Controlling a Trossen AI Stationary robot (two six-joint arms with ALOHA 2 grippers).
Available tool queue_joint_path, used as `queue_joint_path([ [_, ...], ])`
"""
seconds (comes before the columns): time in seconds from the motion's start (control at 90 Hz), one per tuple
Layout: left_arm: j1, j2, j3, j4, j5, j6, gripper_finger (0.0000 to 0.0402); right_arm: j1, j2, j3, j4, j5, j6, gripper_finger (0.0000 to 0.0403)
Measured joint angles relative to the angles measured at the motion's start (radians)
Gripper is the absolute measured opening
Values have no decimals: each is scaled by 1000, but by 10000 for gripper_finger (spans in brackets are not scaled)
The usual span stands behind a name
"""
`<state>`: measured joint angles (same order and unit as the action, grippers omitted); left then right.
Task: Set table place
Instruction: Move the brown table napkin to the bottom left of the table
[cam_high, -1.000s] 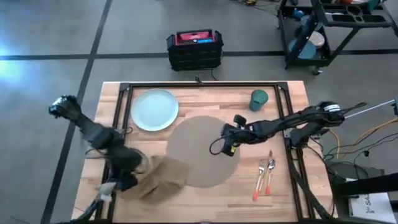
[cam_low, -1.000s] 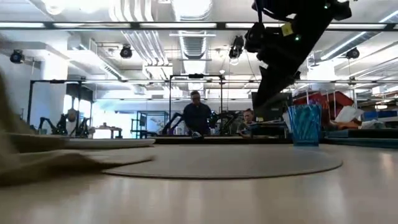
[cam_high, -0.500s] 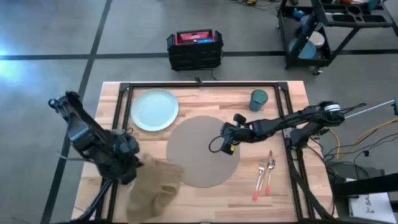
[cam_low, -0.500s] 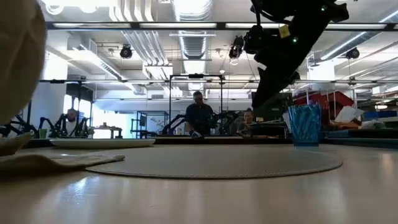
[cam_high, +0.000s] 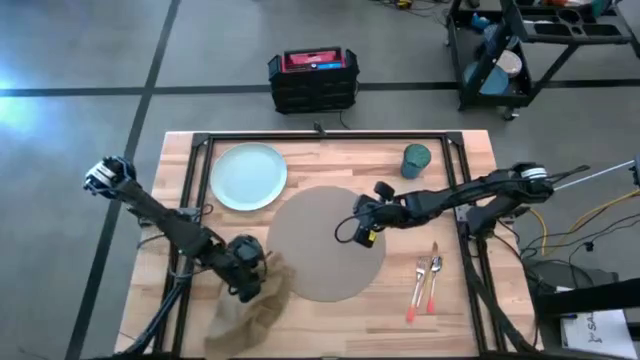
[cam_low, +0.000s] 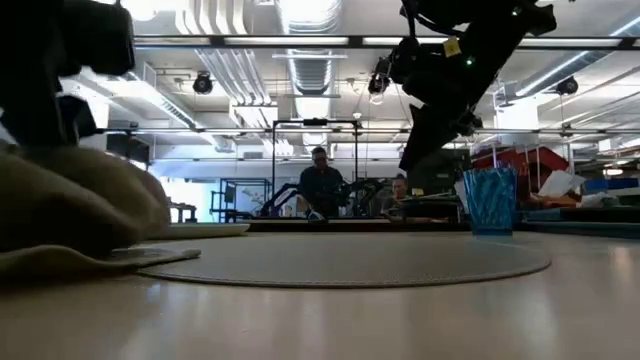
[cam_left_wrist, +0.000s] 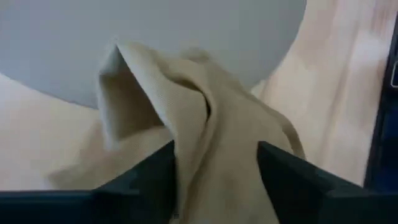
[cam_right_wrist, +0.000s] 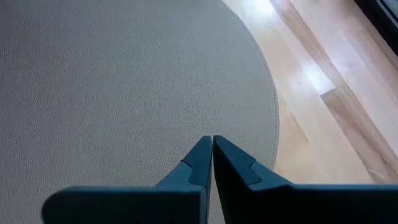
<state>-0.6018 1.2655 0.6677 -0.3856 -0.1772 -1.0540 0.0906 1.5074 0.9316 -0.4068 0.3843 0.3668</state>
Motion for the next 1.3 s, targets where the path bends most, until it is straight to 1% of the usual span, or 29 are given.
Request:
queue_joint_path([
  [0.078,8,32,-14,38,47,-2,247,0,0,2,1,0,0,0],
  [0.156,8,65,-30,33,89,-23,249,-2,0,2,0,0,0,0],
  [0.244,8,105,-43,42,140,-45,238,-5,0,2,1,0,0,0],
  [0.4,-3,158,-45,74,233,-79,207,-13,0,2,1,5,0,0],
  [0.456,-7,174,-44,63,317,-115,196,-16,0,2,1,7,-2,0],
  [0.544,-22,189,-44,-13,474,-197,179,-18,0,2,1,8,-5,0],
  [0.6,-29,188,-45,-85,543,-249,169,-18,0,2,1,8,-12,0],
  [0.633,-31,182,-45,-132,564,-268,163,-18,0,2,1,8,-12,0],
  [0.722,-32,157,-41,-246,547,-295,152,-18,0,2,1,8,-12,0],
  [0.844,-32,110,-26,-393,438,-318,145,-18,0,2,2,9,-11,0],
  [0.989,-32,38,25,-535,364,-346,152,-18,0,2,1,9,-11,0],
  [1.044,-32,13,41,-559,342,-353,159,-19,0,2,1,9,-11,0],
  [1.178,-32,-40,61,-558,309,-347,185,-21,0,2,1,9,-11,0],
  [1.3,-32,-83,83,-558,243,-343,214,-30,0,2,1,9,-11,0],
])
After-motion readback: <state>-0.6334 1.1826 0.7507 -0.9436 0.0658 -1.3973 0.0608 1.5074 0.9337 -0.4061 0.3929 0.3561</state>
